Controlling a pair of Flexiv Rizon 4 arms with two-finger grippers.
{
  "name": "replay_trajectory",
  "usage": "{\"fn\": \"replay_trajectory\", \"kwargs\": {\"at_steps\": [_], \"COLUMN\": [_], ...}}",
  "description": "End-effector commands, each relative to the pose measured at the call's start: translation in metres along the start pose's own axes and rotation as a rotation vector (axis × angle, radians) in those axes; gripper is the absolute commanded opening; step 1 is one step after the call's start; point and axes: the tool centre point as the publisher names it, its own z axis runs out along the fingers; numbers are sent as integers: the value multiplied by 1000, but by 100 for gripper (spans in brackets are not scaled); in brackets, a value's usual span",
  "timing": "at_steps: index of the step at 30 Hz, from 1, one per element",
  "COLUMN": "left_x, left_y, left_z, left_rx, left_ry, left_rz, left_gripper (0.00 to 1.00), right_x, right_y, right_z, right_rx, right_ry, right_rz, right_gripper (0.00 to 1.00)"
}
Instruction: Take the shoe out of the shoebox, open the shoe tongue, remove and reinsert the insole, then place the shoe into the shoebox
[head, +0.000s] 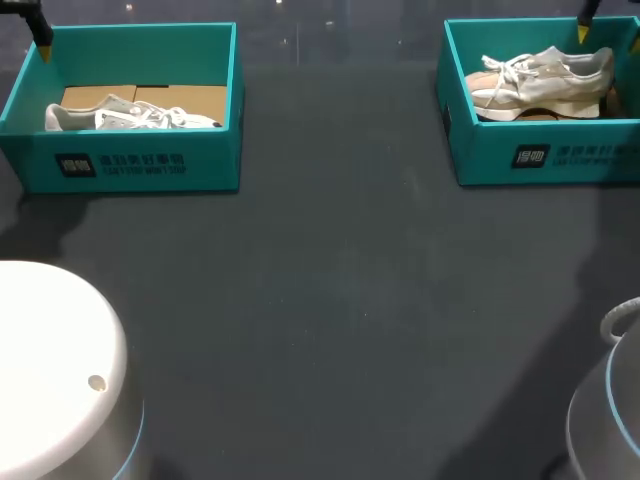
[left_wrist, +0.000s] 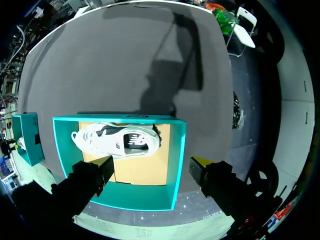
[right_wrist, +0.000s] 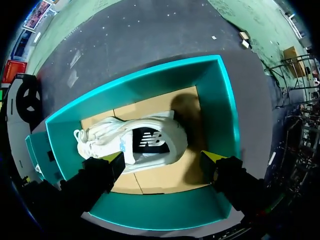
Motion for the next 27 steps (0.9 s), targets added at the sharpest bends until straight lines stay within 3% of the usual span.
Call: {"fn": "replay_trajectory", "kwargs": {"at_steps": [1,6,17,27], "left_x": [1,1,1,1], "left_y": [-1,-1,-1,-1], "left_z": [0,0,0,0], "left_rx": [-3,-3,-3,-3], "left_ry": [1,1,1,1], "left_rz": [1,1,1,1], "left_gripper": [100,100,100,100], "right_x": [-4,-5,-5,-2], "right_y": [-11,-14,-14,-6], "right_z": [6,9,9,24], "right_rx": [-90,-164,-164,-232], "right_ry": [9,-16,-16,-82], "right_rz": [5,-35,-35,-41], "right_gripper": [100,100,100,100]}}
